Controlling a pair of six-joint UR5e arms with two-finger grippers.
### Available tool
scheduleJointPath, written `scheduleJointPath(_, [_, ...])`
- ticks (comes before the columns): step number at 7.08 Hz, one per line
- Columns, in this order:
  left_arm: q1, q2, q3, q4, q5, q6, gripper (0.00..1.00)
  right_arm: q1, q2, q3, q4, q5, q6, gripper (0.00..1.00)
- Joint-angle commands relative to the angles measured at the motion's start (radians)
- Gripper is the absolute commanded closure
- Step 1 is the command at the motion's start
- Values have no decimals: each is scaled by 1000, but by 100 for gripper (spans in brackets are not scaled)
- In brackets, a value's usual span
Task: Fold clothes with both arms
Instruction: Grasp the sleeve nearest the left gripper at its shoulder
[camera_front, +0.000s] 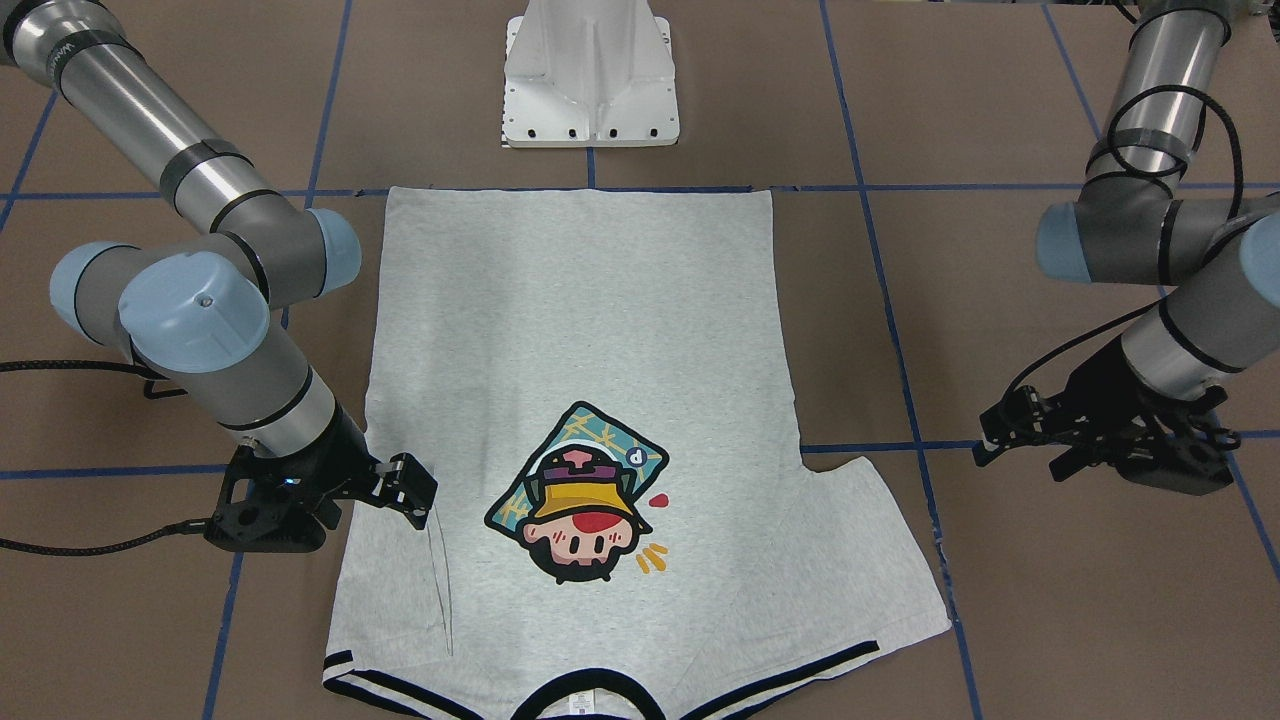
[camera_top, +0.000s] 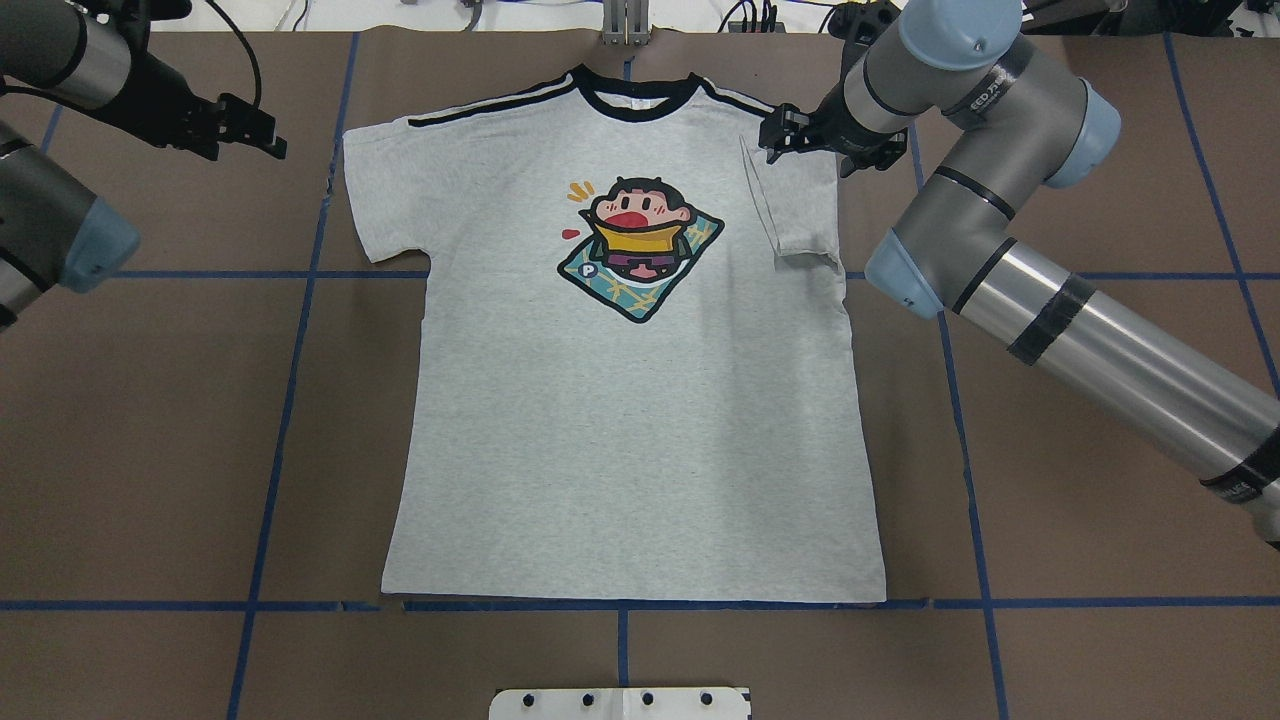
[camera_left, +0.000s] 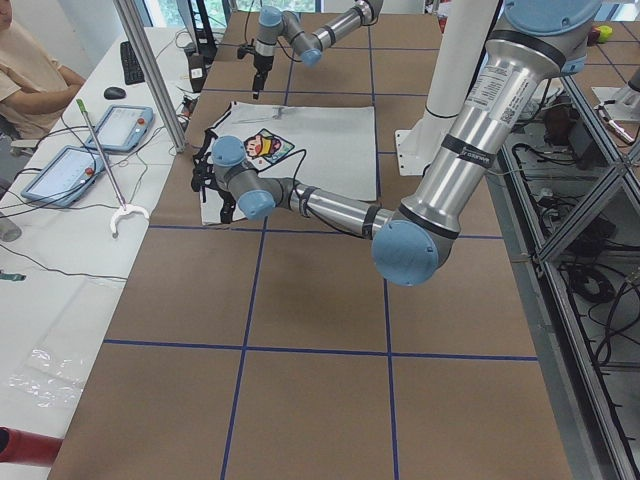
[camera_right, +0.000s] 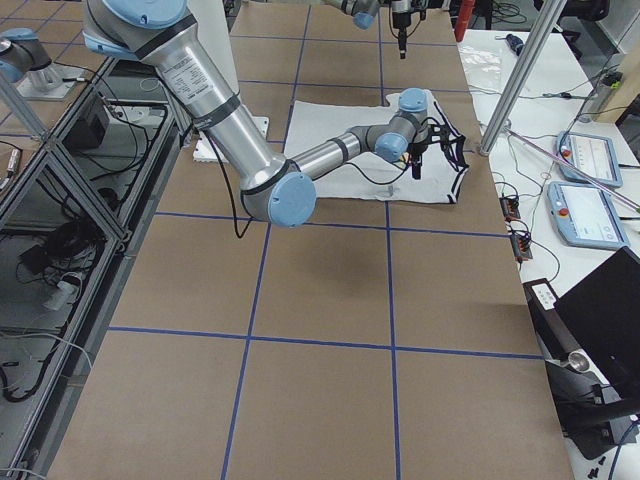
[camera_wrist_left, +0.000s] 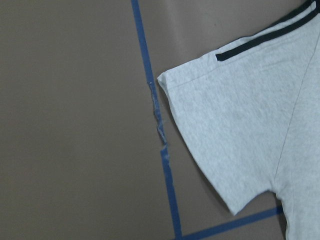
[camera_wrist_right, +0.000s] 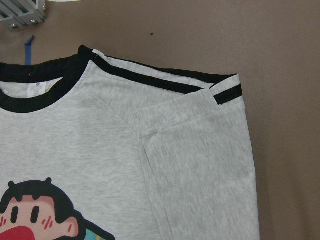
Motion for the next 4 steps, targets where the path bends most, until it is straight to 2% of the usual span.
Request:
scheduleJointPath(1, [86, -104, 258, -311, 192, -283, 0, -17, -20, 42, 3, 1, -7, 0])
scheduleJointPath(3, [129, -186, 362, -323, 276, -292, 1, -19, -46, 41, 59, 4, -9, 0])
scheduleJointPath(4, [140, -259, 461, -329, 317, -293, 7, -20, -55, 38, 61, 2, -17, 0])
